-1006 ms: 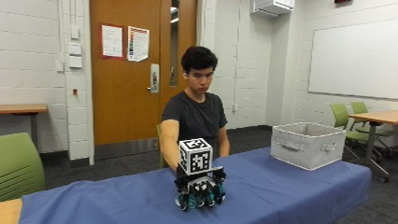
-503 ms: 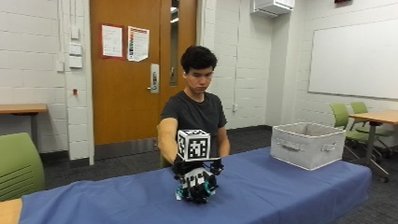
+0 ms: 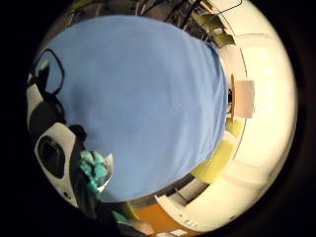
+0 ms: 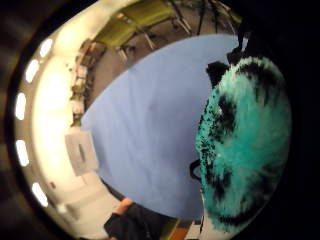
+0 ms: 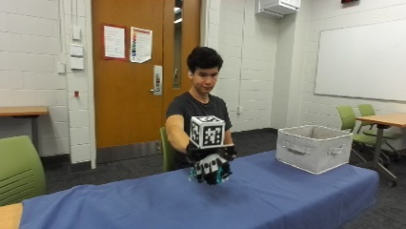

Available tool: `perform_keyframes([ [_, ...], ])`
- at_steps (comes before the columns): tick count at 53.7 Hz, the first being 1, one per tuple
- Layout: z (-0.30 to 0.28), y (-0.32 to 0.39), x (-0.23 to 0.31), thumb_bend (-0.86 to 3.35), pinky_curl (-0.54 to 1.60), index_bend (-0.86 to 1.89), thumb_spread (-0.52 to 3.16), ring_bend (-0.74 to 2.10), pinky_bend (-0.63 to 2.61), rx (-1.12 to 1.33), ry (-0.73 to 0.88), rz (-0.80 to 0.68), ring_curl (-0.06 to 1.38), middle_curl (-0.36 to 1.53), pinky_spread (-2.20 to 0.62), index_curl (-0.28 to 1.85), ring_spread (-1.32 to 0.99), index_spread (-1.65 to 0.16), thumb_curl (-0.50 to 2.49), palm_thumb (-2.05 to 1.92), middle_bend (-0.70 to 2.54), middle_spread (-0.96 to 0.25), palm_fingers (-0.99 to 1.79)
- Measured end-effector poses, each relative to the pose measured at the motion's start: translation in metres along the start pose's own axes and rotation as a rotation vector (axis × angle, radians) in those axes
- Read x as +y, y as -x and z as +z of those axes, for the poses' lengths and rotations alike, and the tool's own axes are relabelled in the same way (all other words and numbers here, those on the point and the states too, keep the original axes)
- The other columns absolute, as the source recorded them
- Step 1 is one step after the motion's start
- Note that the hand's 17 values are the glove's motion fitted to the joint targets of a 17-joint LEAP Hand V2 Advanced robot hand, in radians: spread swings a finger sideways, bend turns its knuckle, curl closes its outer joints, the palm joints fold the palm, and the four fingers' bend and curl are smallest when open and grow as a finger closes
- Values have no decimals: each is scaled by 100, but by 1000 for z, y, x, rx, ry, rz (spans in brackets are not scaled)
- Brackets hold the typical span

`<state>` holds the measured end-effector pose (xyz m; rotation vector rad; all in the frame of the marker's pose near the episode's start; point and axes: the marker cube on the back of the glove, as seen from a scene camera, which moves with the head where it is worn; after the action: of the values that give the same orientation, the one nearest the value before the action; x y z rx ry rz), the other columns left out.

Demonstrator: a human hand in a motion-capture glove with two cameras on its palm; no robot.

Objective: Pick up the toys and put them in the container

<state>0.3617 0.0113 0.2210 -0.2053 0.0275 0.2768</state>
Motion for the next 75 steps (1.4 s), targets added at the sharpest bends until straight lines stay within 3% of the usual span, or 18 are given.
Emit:
perform_keyframes([
  [10,-78,56,8,21,37,11,70,126,91,22,-101,-73,44,56,-46,62,-40,-41,76,71,80,-44,104],
  [25,-190,203,25,17,37,11,66,126,92,48,-234,-243,45,61,-46,67,-39,-42,86,70,80,-46,103],
  [33,-234,322,58,16,37,11,65,126,93,36,-304,-399,46,63,-45,69,-40,-42,90,70,79,-46,101],
  [37,-248,384,88,16,37,11,65,126,93,-30,-313,-608,46,64,-45,71,-40,-43,92,70,79,-47,101],
  [42,-251,448,100,15,37,11,65,127,94,36,-354,-568,46,66,-45,73,-40,-43,95,69,79,-47,100],
  [47,-255,519,142,14,37,10,65,127,94,-129,-296,-769,47,67,-45,74,-39,-43,97,70,79,-47,100],
  [50,-247,545,147,14,37,10,65,127,94,-46,-326,-764,47,68,-45,75,-39,-43,99,70,79,-47,99],
  [53,-234,548,133,13,37,10,65,128,94,68,-362,-766,47,68,-45,76,-40,-43,100,69,79,-47,99],
  [58,-219,552,120,12,38,8,65,129,96,-116,-271,-890,47,70,-45,77,-39,-43,102,69,80,-48,97],
  [63,-200,571,131,11,38,9,65,129,97,-115,-237,-1015,47,71,-45,78,-40,-43,104,69,80,-48,96],
  [69,-181,579,120,10,38,9,66,130,97,24,-271,-919,48,72,-45,79,-40,-44,106,69,80,-48,95],
  [75,-170,587,122,9,38,9,66,130,99,4,-239,-933,48,73,-45,80,-40,-43,108,69,81,-49,94],
])
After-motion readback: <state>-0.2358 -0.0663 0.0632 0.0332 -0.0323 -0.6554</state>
